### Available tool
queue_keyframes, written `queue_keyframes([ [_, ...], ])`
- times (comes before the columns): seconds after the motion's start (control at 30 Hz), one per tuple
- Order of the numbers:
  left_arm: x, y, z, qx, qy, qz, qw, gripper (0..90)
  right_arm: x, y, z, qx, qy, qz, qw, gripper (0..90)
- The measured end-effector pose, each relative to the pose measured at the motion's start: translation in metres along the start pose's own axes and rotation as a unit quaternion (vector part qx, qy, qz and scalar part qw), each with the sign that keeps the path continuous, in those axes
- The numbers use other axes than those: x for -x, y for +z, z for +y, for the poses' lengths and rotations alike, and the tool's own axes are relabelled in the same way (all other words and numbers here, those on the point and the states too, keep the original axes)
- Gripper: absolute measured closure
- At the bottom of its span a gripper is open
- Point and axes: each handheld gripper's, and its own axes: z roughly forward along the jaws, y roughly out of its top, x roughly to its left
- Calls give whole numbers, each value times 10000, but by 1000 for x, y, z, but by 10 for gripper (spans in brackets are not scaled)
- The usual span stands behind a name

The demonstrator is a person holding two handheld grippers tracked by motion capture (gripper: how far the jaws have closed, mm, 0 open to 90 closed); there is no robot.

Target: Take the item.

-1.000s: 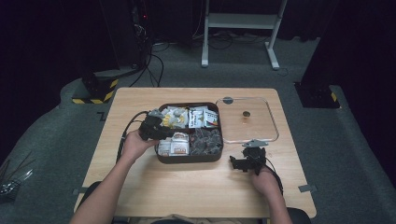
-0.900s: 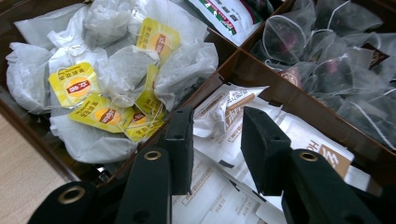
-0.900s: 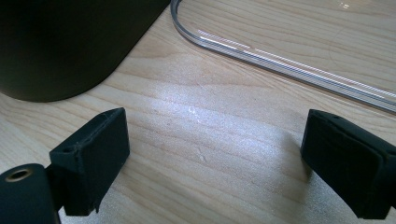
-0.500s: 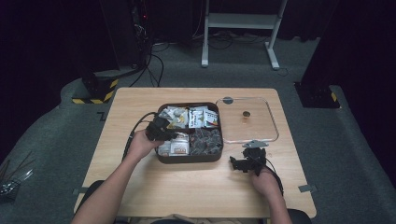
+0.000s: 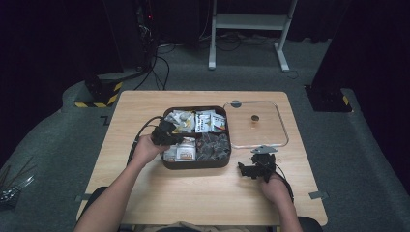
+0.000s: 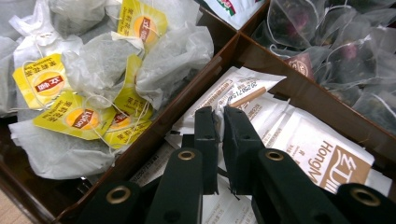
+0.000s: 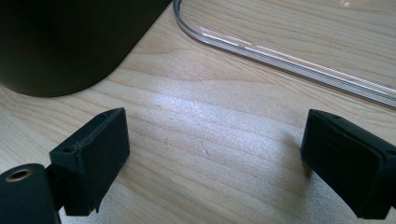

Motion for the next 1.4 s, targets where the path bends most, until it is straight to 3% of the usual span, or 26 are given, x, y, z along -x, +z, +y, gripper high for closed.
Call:
queue_keyframes([
  [1.0,-9,-36,-10,421,-206,39,9989,847,1,0,0,-1,-36,50,10000,78],
  [1.4,-18,-54,-20,619,-446,121,9970,847,2,1,1,-2,-99,114,9999,77],
])
